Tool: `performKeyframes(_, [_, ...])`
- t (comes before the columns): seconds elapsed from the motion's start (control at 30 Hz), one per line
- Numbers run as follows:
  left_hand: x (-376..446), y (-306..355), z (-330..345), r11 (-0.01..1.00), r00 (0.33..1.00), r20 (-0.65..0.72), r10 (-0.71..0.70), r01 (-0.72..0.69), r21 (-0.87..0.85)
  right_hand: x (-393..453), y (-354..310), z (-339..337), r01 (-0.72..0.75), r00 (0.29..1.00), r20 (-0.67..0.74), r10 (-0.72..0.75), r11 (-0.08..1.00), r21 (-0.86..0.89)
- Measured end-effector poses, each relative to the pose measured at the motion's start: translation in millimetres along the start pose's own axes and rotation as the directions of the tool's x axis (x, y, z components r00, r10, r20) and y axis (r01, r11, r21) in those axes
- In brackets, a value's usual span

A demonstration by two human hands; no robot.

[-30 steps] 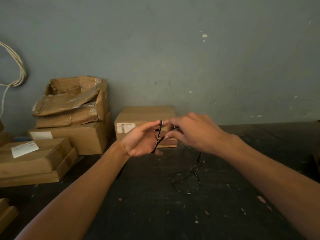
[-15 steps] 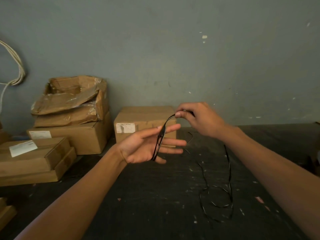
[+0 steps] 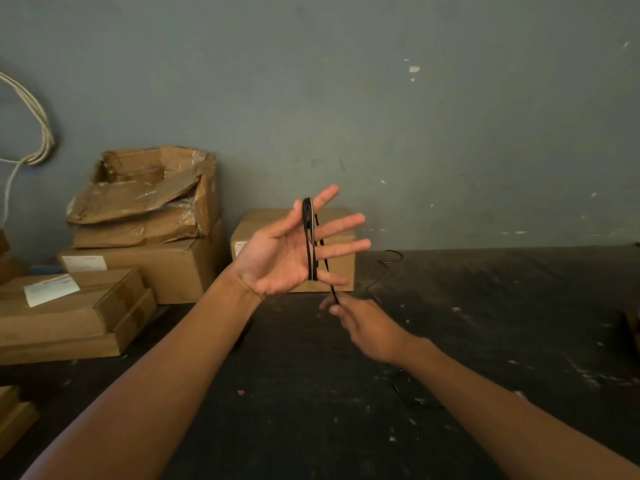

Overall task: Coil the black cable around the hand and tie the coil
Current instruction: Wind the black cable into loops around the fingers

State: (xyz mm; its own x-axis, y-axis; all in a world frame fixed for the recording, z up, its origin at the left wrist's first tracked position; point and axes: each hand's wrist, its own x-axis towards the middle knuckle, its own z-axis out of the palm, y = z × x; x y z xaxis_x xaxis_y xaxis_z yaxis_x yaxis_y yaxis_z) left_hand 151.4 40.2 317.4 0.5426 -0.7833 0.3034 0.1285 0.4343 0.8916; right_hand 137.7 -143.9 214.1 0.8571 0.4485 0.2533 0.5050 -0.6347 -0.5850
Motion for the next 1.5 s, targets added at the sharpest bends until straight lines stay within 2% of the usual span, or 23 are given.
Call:
performKeyframes(0.07, [1.0, 0.9, -1.7, 1.0, 0.999, -0.038, 0.019, -0.019, 0.008, -4.4, -3.5, 10.5, -0.012, 0.997, 0.08, 0.014, 1.0, -0.021])
performKeyframes(0.2, [1.1, -3.0, -8.6, 0.999, 0.994, -0.107, 0.033, -0.035, -0.016, -11.1, -24.4, 13.8, 0.064, 0.974, 0.225, -0.032, 0.989, -0.134])
performKeyframes(0.33, [0.4, -5.7, -16.3, 0.997, 0.985, -0.162, 0.053, -0.061, -0.047, -17.4, -43.5, 6.3, 0.142, 0.958, 0.276, -0.079, 0.966, -0.216])
performKeyframes(0.63, [-3.2, -23.8, -26.7, 1.0, 0.955, -0.296, -0.017, 0.017, -0.002, -15.0, -73.9, -45.2, 0.226, 0.964, 0.197, -0.179, 0.942, -0.247])
performKeyframes(0.77, [-5.1, -34.1, -27.5, 0.992, 0.95, -0.305, -0.067, 0.097, 0.085, -7.6, -85.1, -77.5, 0.245, 0.966, 0.144, -0.214, 0.934, -0.259])
performKeyframes(0.93, [-9.0, -43.2, -31.4, 0.963, 0.933, -0.324, -0.157, 0.217, 0.157, 5.7, -94.2, -120.0, 0.201, 0.979, 0.087, -0.184, 0.935, -0.29])
performKeyframes(1.07, [-11.7, -48.4, -27.4, 0.95, 0.94, -0.245, -0.238, 0.278, 0.144, 16.1, -98.7, -147.8, 0.173, 0.984, 0.048, -0.171, 0.869, -0.463])
performKeyframes(1.13, [-11.7, -48.6, -23.4, 0.943, 0.943, -0.2, -0.264, 0.296, 0.149, 21.2, -97.2, -154.2, 0.151, 0.985, 0.005, -0.171, 0.856, -0.494])
performKeyframes(1.33, [-10.0, -43.0, -6.8, 0.924, 0.942, -0.058, -0.33, 0.335, 0.183, 32.7, -75.9, -153.8, 0.154, 0.973, -0.093, -0.213, 0.889, -0.43])
performKeyframes(1.5, [-11.3, -30.3, 5.3, 0.95, 0.956, 0.028, -0.292, 0.287, 0.127, 36.4, -49.2, -137.8, 0.182, 0.965, -0.142, -0.222, 0.95, -0.255])
